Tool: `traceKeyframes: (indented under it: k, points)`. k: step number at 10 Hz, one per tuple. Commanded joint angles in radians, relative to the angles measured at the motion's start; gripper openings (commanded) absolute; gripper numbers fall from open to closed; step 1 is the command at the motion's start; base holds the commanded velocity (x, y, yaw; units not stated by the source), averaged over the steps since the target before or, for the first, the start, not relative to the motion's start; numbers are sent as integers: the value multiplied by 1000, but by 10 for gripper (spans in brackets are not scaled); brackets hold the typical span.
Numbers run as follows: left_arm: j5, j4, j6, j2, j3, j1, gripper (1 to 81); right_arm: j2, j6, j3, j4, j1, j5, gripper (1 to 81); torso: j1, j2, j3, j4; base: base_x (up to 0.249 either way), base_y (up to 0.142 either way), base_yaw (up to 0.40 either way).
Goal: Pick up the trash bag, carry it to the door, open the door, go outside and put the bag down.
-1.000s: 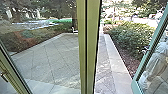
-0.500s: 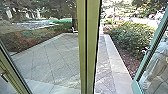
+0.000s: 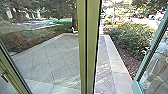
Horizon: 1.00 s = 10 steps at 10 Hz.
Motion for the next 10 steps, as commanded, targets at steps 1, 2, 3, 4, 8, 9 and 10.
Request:
traceKeyframes:
  k: [1, 2, 3, 4, 8, 9, 10]
  points:
    - [74, 8, 10, 0, 6, -31, 10, 31, -15, -47, 11, -4, -45, 811, 0, 0, 26, 0, 0, 0, 0]
    - [73, 8, 10, 0, 6, -34, 10, 58, -17, -64, 11, -10, -45, 811, 0, 0, 42, 0, 0, 0, 0]
    - [74, 8, 10, 0, 6, -35, 10, 78, -22, -80, 10, -16, -47, 811, 0, 0, 50, 0, 0, 0, 0]
    - [73, 8, 10, -3, 6, -35, 10, 100, -40, -99, 10, -24, -47, 811, 0, 0, 67, 0, 0, 0, 0]
    - [70, 8, 10, -9, 6, -40, 10, 215, -46, -199, -28, -74, -44, 811, -1, -1, 55, 0, 0, 0, 0]
    - [70, 6, 10, -9, 4, -45, 10, 273, -46, -262, -44, -93, -44, 811, -1, -1, 55, 0, 0, 0, 0]
    - [70, 6, 9, -9, 4, -48, 10, 326, -48, -329, -44, -104, -41, 811, -2, -1, 55, 0, 0, 0, 0]
